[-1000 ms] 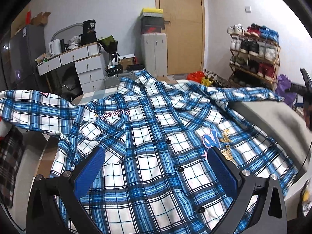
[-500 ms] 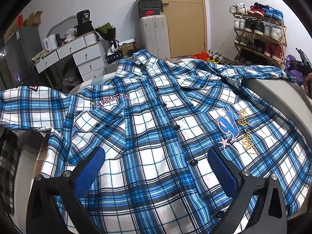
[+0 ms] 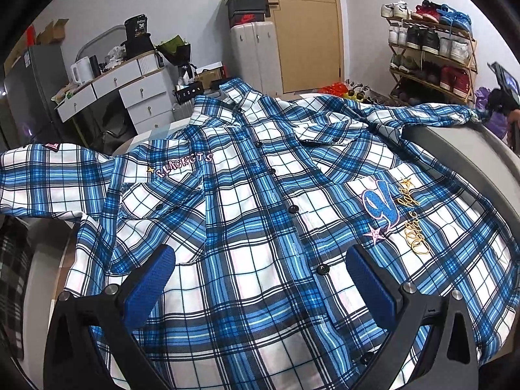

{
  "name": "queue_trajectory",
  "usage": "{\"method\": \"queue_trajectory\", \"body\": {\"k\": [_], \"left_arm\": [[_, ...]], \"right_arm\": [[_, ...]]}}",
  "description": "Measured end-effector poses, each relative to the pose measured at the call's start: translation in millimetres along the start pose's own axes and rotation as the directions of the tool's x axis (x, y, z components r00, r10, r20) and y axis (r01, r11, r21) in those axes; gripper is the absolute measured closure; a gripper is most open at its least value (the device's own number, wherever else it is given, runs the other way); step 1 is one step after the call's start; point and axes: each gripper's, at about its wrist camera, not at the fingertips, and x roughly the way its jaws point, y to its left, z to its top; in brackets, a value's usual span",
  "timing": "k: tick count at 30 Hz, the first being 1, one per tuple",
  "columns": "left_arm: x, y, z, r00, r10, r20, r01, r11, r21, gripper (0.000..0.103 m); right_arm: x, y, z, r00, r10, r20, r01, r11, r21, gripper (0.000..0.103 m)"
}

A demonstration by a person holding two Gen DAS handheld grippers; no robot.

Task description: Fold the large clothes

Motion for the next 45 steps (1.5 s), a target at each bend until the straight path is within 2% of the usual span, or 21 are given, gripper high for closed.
{"method": "queue_trajectory", "body": {"k": [5,8,10,12,14,18,21,23,24,25,29,30,33,34,35,36,37,38,40,42,45], "left_arm": [[-11,6,-3,0.996,0.045,0.076,-0.049,0.998,0.045,0.001],[-18,19,-5,0.993,0.056,0.103,-0.060,0.998,0.036,0.001],[-24,31,-4,0.991,0.053,0.120,-0.054,0.999,0.004,0.001],[-28,39,-2,0.990,0.055,0.132,-0.053,0.998,-0.019,0.001],[-34,51,-2,0.986,0.059,0.155,-0.053,0.998,-0.043,0.001],[-47,67,-6,0.977,0.087,0.197,-0.074,0.995,-0.072,0.001],[-56,86,-9,0.968,0.113,0.226,-0.087,0.989,-0.119,0.001],[-63,101,-12,0.964,0.119,0.237,-0.080,0.983,-0.168,0.001],[-66,108,-13,0.963,0.113,0.245,-0.064,0.978,-0.196,0.001],[-69,114,-13,0.961,0.106,0.256,-0.049,0.974,-0.221,0.001],[-77,126,-13,0.951,0.111,0.287,-0.029,0.961,-0.275,0.001],[-78,126,-13,0.950,0.107,0.293,-0.022,0.959,-0.281,0.001],[-81,125,-14,0.944,0.101,0.314,-0.008,0.959,-0.285,0.001],[-81,125,-14,0.942,0.096,0.321,-0.001,0.959,-0.284,0.001],[-83,125,-15,0.940,0.092,0.329,0.004,0.960,-0.281,0.001],[-84,126,-15,0.937,0.091,0.336,0.006,0.961,-0.276,0.001],[-85,125,-15,0.935,0.092,0.343,0.005,0.962,-0.272,0.001],[-85,125,-15,0.933,0.092,0.348,0.005,0.963,-0.268,0.001],[-85,126,-15,0.931,0.091,0.352,0.006,0.964,-0.265,0.001],[-84,129,-17,0.932,0.090,0.352,0.007,0.964,-0.264,0.001],[-81,131,-17,0.938,0.085,0.336,0.008,0.964,-0.267,0.001]], "right_arm": [[-46,38,30,0.995,0.036,0.098,-0.030,0.997,-0.069,0.099],[-87,79,46,0.979,0.110,0.170,-0.086,0.986,-0.141,0.099],[-123,118,54,0.955,0.209,0.208,-0.168,0.965,-0.199,0.099],[-155,153,52,0.919,0.319,0.233,-0.253,0.928,-0.275,0.099],[-192,205,40,0.867,0.441,0.230,-0.335,0.860,-0.385,0.099],[-234,308,-5,0.801,0.586,0.120,-0.458,0.729,-0.508,0.099],[-247,390,-59,0.742,0.670,-0.027,-0.575,0.615,-0.540,0.099],[-243,447,-108,0.694,0.701,-0.168,-0.665,0.532,-0.524,0.099],[-239,464,-129,0.675,0.709,-0.206,-0.693,0.511,-0.509,0.099],[-231,493,-161,0.636,0.717,-0.286,-0.746,0.475,-0.467,0.099],[-195,556,-255,0.527,0.691,-0.495,-0.850,0.435,-0.298,0.097],[-185,568,-282,0.492,0.690,-0.531,-0.869,0.427,-0.251,0.095],[-157,583,-332,0.404,0.665,-0.628,-0.897,0.423,-0.129,0.091],[-150,584,-344,0.366,0.669,-0.647,-0.902,0.426,-0.069,0.089],[-145,583,-351,0.319,0.678,-0.662,-0.909,0.417,-0.011,0.078],[-140,582,-355,0.289,0.679,-0.675,-0.909,0.417,0.031,0.053],[-137,576,-358,0.259,0.685,-0.681,-0.905,0.419,0.078,0.042],[-139,571,-359,0.244,0.703,-0.668,-0.907,0.410,0.100,0.033],[-146,546,-343,0.205,0.746,-0.634,-0.925,0.359,0.122,0.025],[-154,517,-327,0.200,0.772,-0.604,-0.933,0.338,0.123,0.011],[-167,476,-305,0.242,0.806,-0.541,-0.931,0.350,0.105,0.003]]}}
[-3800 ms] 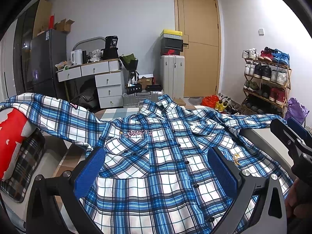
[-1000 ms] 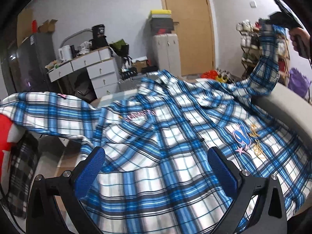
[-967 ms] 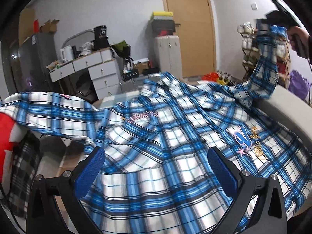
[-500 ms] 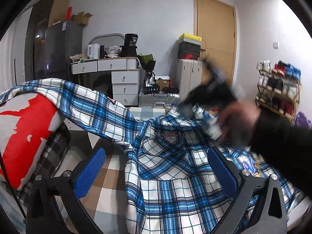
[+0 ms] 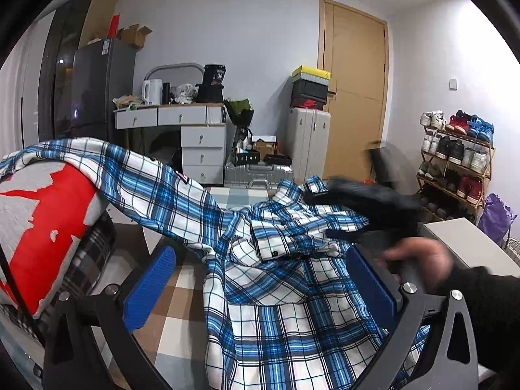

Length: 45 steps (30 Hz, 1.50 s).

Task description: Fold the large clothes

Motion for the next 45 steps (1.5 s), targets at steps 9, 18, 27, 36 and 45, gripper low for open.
{"method": "queue_trajectory", "body": {"k": [9,18,27,36,45], "left_arm": [[14,3,-6,0.993,-0.060,-0.103,0.056,0.998,-0.041,0.001],[-2,25,22,0.994,-0.041,-0.105,0.021,0.982,-0.186,0.001],[-43,112,77,0.992,-0.026,-0.127,-0.026,0.921,-0.389,0.001],[-70,204,88,0.986,-0.007,-0.166,-0.090,0.818,-0.569,0.001],[-46,273,59,0.974,-0.168,-0.150,-0.011,0.631,-0.776,0.001]], "right_arm": [[-128,-1,-77,0.977,-0.115,0.180,0.134,0.986,-0.096,0.000],[-176,-7,-131,0.944,-0.188,0.272,0.226,0.968,-0.113,0.000],[-176,11,-138,0.918,-0.244,0.313,0.311,0.932,-0.184,0.000],[-191,40,-153,0.859,-0.227,0.458,0.380,0.882,-0.277,0.000],[-190,48,-158,0.878,-0.187,0.440,0.357,0.868,-0.345,0.000]]}}
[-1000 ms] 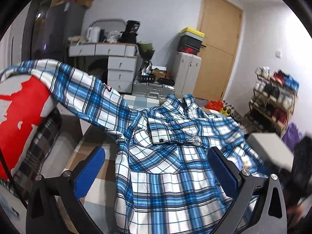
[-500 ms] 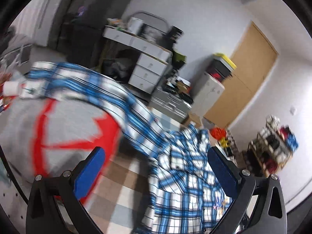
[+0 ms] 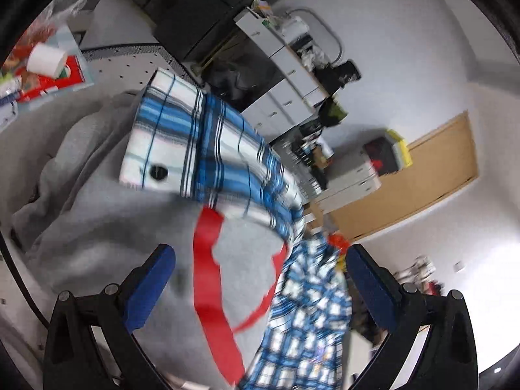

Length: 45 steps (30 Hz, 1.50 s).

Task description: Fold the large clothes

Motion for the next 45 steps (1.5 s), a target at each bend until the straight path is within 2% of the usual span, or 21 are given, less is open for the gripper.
{"method": "queue_trajectory", "body": {"k": [2,6,8,10,12,14,16,17,18,19,23,27,32,36,38,42,45], "left_arm": [[4,5,4,0.999,-0.041,0.003,0.042,0.999,-0.025,0.001],[16,11,13,0.998,-0.065,0.008,0.065,0.996,-0.068,0.001],[21,17,19,0.995,-0.098,0.006,0.098,0.991,-0.092,0.002],[23,21,27,0.998,-0.064,0.018,0.066,0.993,-0.098,0.012],[22,23,31,0.997,-0.060,0.051,0.066,0.991,-0.120,0.018],[24,25,35,0.996,-0.044,0.076,0.055,0.987,-0.148,0.034],[26,32,38,0.997,-0.021,0.080,0.035,0.985,-0.171,0.063],[25,35,39,0.996,-0.004,0.087,0.020,0.983,-0.184,0.072],[24,37,40,0.995,0.016,0.097,0.003,0.982,-0.191,0.088],[22,37,40,0.993,0.031,0.110,-0.011,0.983,-0.183,0.099],[16,24,42,0.986,0.057,0.155,-0.040,0.993,-0.110,0.101],[6,0,44,0.979,0.043,0.201,-0.033,0.998,-0.052,0.101],[-6,-67,35,0.968,-0.045,0.246,0.016,0.993,0.120,0.101],[-2,-137,13,0.965,-0.143,0.219,0.081,0.960,0.268,0.101],[9,-178,-5,0.965,-0.192,0.178,0.124,0.934,0.335,0.102],[39,-240,-43,0.967,-0.236,0.095,0.170,0.877,0.450,0.101],[80,-276,-78,0.970,-0.245,0.000,0.211,0.837,0.504,0.102]], "right_arm": [[-1,-2,0,1.000,0.004,0.005,-0.004,1.000,0.006,0.000],[-1,-5,0,1.000,0.021,0.001,-0.021,1.000,0.013,0.000],[0,-6,-1,1.000,0.030,-0.005,-0.030,0.999,0.023,0.000],[3,-7,-1,0.999,0.036,-0.011,-0.036,0.999,0.038,0.000],[5,-6,-2,0.999,0.042,-0.018,-0.041,0.998,0.038,0.000],[6,-3,-3,0.999,0.042,-0.023,-0.042,0.999,0.024,0.000],[5,0,-4,0.999,0.042,-0.023,-0.042,0.999,0.002,0.000],[5,2,-4,0.999,0.042,-0.023,-0.043,0.999,-0.008,0.000],[5,4,-4,0.999,0.043,-0.023,-0.044,0.999,-0.021,0.000],[5,5,-5,0.999,0.045,-0.024,-0.046,0.999,-0.029,0.000],[7,12,-7,0.998,0.055,-0.034,-0.057,0.997,-0.055,0.000],[9,17,-9,0.997,0.063,-0.042,-0.066,0.995,-0.074,0.000],[6,17,-6,0.997,0.071,-0.030,-0.073,0.995,-0.066,0.000],[4,12,-4,0.996,0.082,-0.026,-0.083,0.996,-0.038,0.000],[2,9,-2,0.997,0.078,-0.022,-0.079,0.996,-0.028,0.000],[-2,-1,2,0.998,0.056,-0.010,-0.056,0.998,0.001,0.000],[-5,-15,6,0.999,0.033,0.000,-0.032,0.998,0.048,0.000]]}}
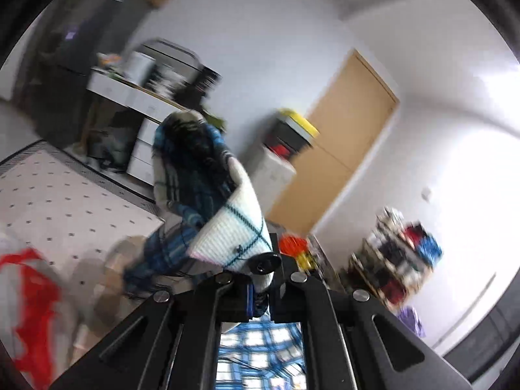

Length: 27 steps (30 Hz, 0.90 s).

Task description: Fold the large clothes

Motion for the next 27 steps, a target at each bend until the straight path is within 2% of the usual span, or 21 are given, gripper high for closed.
{"method": "queue_trajectory", "body": {"k": [3,6,9,11,15,16,20,23,24,26,27], "left_arm": [[48,-27,-26,0.995,-0.045,-0.095,0.047,0.999,0.021,0.102],[88,-43,-64,0.979,-0.094,-0.181,0.101,0.994,0.030,0.102],[130,-53,-106,0.956,-0.114,-0.272,0.131,0.990,0.044,0.102],[163,-55,-141,0.932,-0.114,-0.343,0.137,0.990,0.044,0.102],[206,-58,-204,0.883,-0.059,-0.465,0.107,0.991,0.077,0.102],[216,-56,-223,0.872,-0.033,-0.489,0.088,0.992,0.091,0.102],[237,-59,-256,0.838,0.030,-0.545,0.069,0.985,0.161,0.102],[242,-61,-263,0.817,0.097,-0.569,0.045,0.972,0.230,0.102],[244,-64,-260,0.807,0.094,-0.583,0.049,0.973,0.226,0.098],[247,-69,-254,0.790,0.106,-0.603,0.047,0.971,0.233,0.083],[244,-71,-252,0.796,0.097,-0.597,0.061,0.969,0.239,0.066]], "right_arm": [[-4,-22,7,0.999,-0.047,0.013,0.046,0.997,0.063,0.000],[-8,-52,14,0.991,-0.129,0.023,0.124,0.982,0.142,0.000],[-14,-81,19,0.980,-0.198,0.022,0.188,0.956,0.226,0.000],[-21,-96,21,0.969,-0.247,0.031,0.231,0.937,0.262,0.000],[-32,-117,23,0.936,-0.349,0.046,0.319,0.894,0.314,0.000],[-34,-122,23,0.933,-0.357,0.046,0.323,0.887,0.329,0.000],[-38,-130,24,0.932,-0.359,0.050,0.324,0.886,0.333,0.000],[-40,-127,25,0.930,-0.362,0.055,0.328,0.891,0.315,0.000],[-41,-127,25,0.930,-0.362,0.059,0.327,0.892,0.314,0.000],[-42,-128,25,0.931,-0.359,0.065,0.323,0.893,0.314,0.000],[-42,-128,25,0.931,-0.360,0.063,0.323,0.892,0.316,0.000]]}}
